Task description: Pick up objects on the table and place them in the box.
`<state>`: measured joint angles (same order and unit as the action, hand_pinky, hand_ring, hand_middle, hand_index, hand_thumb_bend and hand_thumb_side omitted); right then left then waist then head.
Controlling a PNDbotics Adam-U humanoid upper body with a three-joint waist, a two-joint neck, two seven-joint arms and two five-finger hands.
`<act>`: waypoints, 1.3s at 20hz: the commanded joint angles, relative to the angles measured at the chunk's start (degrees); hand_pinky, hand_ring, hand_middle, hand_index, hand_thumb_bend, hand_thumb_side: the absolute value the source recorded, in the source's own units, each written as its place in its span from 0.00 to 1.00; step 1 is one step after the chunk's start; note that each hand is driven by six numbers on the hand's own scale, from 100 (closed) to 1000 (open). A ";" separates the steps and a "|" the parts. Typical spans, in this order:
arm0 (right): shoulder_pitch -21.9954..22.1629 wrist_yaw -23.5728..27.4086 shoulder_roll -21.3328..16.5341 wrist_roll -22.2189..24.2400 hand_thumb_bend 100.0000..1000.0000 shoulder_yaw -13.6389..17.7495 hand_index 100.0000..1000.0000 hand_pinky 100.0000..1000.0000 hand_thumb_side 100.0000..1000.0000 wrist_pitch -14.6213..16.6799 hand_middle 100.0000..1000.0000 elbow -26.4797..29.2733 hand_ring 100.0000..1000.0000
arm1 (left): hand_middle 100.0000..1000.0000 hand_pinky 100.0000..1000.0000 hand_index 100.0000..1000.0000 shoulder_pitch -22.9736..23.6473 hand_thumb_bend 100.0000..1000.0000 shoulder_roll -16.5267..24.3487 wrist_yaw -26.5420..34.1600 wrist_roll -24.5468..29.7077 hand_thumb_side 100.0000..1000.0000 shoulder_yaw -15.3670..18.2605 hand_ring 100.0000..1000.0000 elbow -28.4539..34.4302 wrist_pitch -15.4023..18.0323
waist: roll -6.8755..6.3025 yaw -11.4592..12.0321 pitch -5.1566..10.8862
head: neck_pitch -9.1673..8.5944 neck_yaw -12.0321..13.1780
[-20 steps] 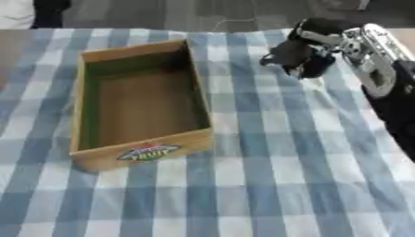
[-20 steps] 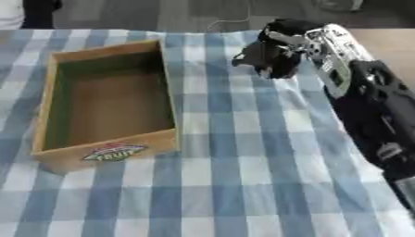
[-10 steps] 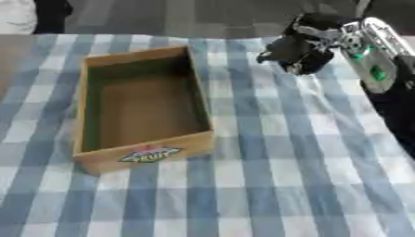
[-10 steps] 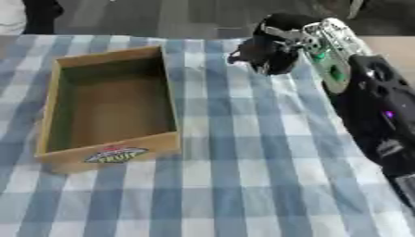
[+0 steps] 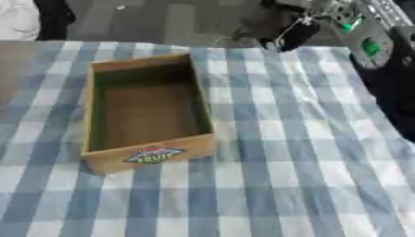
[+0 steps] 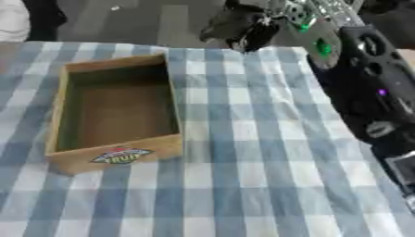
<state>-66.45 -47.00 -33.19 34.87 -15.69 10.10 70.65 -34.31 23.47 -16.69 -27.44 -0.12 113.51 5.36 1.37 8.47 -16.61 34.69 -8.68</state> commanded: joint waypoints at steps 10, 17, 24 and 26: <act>-6.10 2.36 7.77 3.30 0.00 -1.84 0.18 0.78 0.09 0.51 0.17 3.00 0.67 | 0.91 0.93 0.94 -1.06 0.00 0.05 0.30 0.65 0.73 -0.26 0.98 1.08 0.56 | 0.09 1.24 2.27 | 1.60 -1.19; -6.21 1.95 12.67 4.21 0.00 -2.75 0.19 0.78 0.09 0.39 0.17 2.01 0.66 | 0.91 0.93 0.94 -1.60 0.00 -0.19 0.39 0.59 0.73 -0.28 0.98 1.08 0.86 | 0.17 2.49 1.79 | 1.37 -2.06; -6.06 -1.02 16.67 3.46 0.00 -3.36 0.19 0.77 0.08 0.22 0.17 -1.14 0.66 | 0.91 0.93 0.94 -2.30 0.00 -0.46 0.52 0.55 0.73 -0.38 0.98 1.08 1.22 | 0.61 3.61 1.03 | 0.76 -2.93; -5.72 -2.17 17.57 3.05 0.00 -3.52 0.19 0.77 0.08 0.22 0.17 -2.66 0.66 | 0.91 0.93 0.94 -2.63 0.00 -0.54 0.56 0.56 0.73 -0.43 0.98 1.08 1.35 | 0.74 4.10 0.69 | 0.49 -3.16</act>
<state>-71.02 -48.33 -15.67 38.38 -19.50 10.37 68.16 -35.96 22.58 -16.57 -26.90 -0.57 113.51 6.46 2.44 12.58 -17.03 35.64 -11.58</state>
